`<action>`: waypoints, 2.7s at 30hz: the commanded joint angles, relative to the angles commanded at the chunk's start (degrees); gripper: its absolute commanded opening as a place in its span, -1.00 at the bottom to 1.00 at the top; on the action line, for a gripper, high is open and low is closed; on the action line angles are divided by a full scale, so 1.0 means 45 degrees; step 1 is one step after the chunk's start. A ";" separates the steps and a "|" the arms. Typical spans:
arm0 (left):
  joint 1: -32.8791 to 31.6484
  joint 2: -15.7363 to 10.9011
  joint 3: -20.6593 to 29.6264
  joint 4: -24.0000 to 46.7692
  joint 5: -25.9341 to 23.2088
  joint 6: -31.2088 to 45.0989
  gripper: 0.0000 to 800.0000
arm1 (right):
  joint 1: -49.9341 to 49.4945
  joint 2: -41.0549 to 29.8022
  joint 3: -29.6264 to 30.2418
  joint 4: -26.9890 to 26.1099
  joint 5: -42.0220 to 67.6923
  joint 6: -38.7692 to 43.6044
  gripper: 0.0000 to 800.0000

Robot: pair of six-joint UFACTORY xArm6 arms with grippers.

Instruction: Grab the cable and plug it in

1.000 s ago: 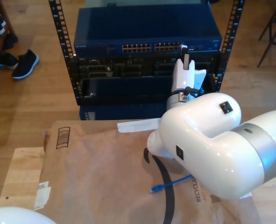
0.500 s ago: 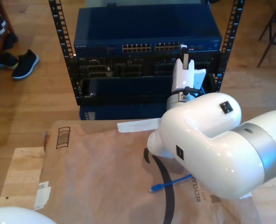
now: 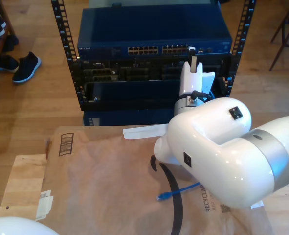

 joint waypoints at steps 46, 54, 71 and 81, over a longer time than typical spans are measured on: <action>0.0000 -0.0020 0.0020 0.0000 0.0000 0.0000 1.00 | 0.0078 -0.0020 -0.0059 -0.0020 -0.0039 -0.0020 -1.00; 0.0000 0.0000 0.0020 0.0000 0.0000 0.0000 1.00 | 0.0059 0.0371 -0.0469 -0.0195 -0.0020 -0.0020 -1.00; 0.0000 0.0000 0.0000 0.0000 0.0000 0.0000 1.00 | -0.0137 0.0742 -0.0996 -0.0293 0.0371 -0.0020 -1.00; 0.0000 0.0000 0.0020 0.0000 -0.0020 0.0000 1.00 | -0.0078 0.0723 -0.1055 -0.0371 0.0274 0.0000 -0.42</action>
